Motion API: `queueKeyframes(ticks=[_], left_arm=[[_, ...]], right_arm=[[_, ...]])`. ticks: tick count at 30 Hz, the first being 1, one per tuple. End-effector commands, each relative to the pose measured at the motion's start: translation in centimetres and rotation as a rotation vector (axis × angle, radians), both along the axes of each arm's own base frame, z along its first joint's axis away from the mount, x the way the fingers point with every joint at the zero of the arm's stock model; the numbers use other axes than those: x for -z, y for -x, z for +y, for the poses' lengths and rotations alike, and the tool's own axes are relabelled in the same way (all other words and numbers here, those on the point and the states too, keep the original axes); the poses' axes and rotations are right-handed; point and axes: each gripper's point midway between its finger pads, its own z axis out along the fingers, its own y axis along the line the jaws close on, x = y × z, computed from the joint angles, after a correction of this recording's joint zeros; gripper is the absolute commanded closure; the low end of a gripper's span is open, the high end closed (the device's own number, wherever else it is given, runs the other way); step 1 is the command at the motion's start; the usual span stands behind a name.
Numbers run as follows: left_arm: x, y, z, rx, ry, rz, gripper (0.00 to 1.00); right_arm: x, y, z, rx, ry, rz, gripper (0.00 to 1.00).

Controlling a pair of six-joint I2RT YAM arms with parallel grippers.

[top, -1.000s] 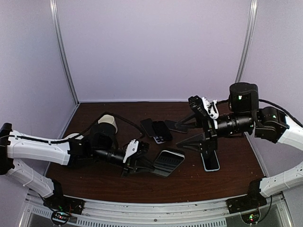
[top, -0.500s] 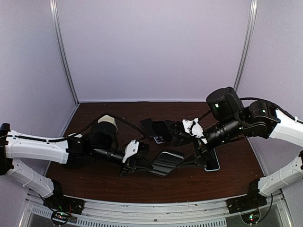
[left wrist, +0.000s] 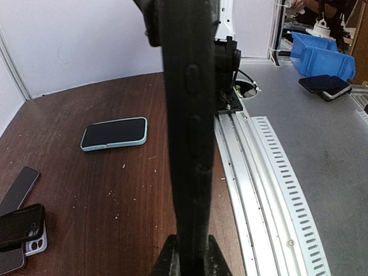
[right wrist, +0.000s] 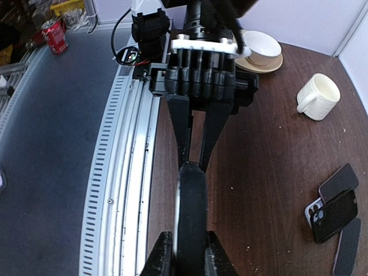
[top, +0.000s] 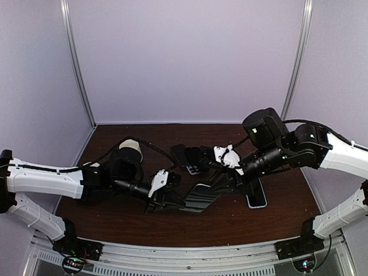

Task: Put the phone into the phone case
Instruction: Press the phone with the phone case against the phone.

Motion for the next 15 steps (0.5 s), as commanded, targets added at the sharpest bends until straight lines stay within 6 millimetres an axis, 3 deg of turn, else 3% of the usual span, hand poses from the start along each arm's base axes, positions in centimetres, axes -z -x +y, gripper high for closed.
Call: queueKeyframes(ticks=[1, 2, 6, 8, 11, 13, 15], left_arm=[[-4.4, 0.5, -1.3, 0.058, 0.146, -0.045, 1.00], [-4.5, 0.4, -1.3, 0.053, 0.152, -0.040, 1.00], [-4.9, 0.3, -1.8, 0.045, 0.186, -0.004, 0.85], [-5.0, 0.1, -2.1, 0.029, 0.200, 0.020, 0.71], [-5.2, -0.3, -2.6, 0.013, 0.219, 0.044, 0.60], [-5.5, -0.3, -2.7, 0.016, 0.238, 0.041, 0.61], [-5.6, -0.3, -2.9, 0.017, 0.242, 0.070, 0.73]], right_arm=[[-0.4, -0.6, 0.5, 0.012, -0.024, -0.026, 0.94], [-0.3, -0.6, 0.5, 0.014, -0.025, -0.026, 0.95], [-1.0, -0.4, 0.7, 0.007, -0.063, -0.026, 1.00], [-1.4, -0.4, 0.9, 0.007, -0.087, -0.029, 1.00], [-1.6, -0.4, 1.0, 0.008, -0.097, -0.029, 1.00], [-1.4, -0.4, 1.0, 0.005, -0.096, -0.027, 1.00], [-1.4, -0.4, 1.0, 0.007, -0.095, -0.026, 1.00]])
